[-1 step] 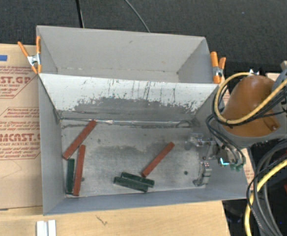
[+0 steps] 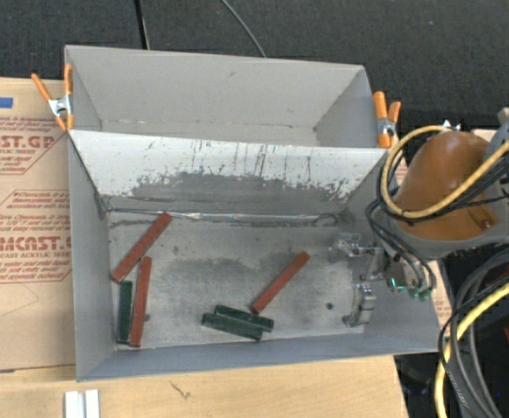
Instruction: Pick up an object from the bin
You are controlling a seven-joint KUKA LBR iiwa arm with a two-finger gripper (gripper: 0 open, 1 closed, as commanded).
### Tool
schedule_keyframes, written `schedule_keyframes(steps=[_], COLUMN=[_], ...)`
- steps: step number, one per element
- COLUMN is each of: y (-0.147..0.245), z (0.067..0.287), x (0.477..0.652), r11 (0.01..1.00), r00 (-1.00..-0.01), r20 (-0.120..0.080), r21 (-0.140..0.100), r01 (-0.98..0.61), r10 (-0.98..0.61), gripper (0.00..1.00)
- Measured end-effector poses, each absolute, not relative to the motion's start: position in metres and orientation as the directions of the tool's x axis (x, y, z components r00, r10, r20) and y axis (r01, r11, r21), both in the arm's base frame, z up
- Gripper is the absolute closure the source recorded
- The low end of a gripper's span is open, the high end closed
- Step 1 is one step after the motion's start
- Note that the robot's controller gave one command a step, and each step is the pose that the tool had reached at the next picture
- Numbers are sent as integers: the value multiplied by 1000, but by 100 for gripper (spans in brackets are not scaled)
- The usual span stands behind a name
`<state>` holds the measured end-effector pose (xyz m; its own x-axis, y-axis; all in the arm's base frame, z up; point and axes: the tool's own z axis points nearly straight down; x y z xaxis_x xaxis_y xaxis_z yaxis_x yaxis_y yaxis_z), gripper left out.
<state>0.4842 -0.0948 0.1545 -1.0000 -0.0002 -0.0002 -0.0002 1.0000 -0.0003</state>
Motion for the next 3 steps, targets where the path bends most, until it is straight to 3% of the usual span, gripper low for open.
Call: schedule_keyframes(steps=[1,2,3], y=[-48,-23,-19], z=[102,77,70], x=[506,519,553], r11=[1000,994,977], r00=[-1000,-994,-977], r20=[-8,8,-2], r21=[0,4,1], r01=[20,-108,-213], r10=[20,-108,-213], gripper=[0,0,100])
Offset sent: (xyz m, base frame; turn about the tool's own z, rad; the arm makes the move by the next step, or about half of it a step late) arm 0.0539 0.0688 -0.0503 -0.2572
